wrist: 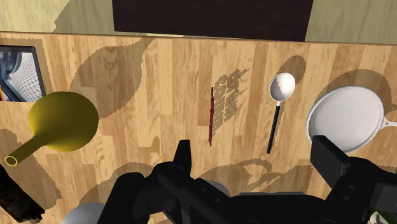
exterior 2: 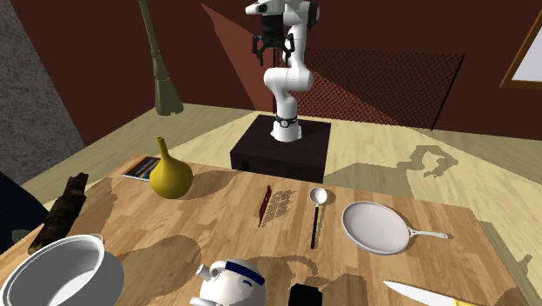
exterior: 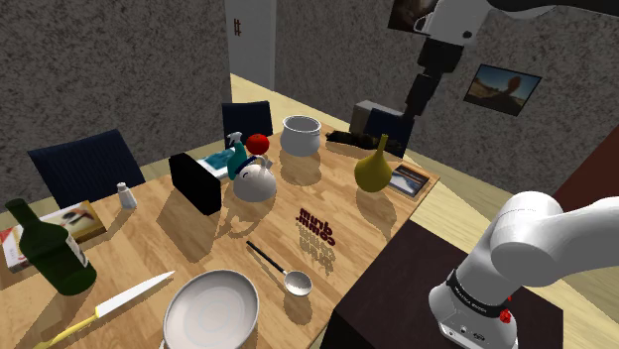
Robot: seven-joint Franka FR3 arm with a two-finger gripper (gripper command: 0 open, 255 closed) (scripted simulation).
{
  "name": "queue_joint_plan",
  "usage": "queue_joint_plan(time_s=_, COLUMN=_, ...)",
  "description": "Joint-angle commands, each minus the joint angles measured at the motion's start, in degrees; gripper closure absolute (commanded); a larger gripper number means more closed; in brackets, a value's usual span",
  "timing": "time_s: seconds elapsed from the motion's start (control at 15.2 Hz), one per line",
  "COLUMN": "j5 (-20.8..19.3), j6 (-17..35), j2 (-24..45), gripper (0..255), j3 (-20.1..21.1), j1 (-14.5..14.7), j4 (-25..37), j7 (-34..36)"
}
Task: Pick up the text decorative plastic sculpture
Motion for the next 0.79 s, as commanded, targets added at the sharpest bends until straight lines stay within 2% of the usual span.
queue_joint_plan(time_s=0.0, j5=0.0, j6=0.0, j2=0.0, gripper=0, j3=0.0, j1=0.0, j4=0.0, j7=0.0)
queue_joint_plan(time_s=0.73, j5=0.4, j6=22.2, j2=7.2, gripper=0, j3=2.4, j1=-0.2, j4=-15.4, j7=2.1)
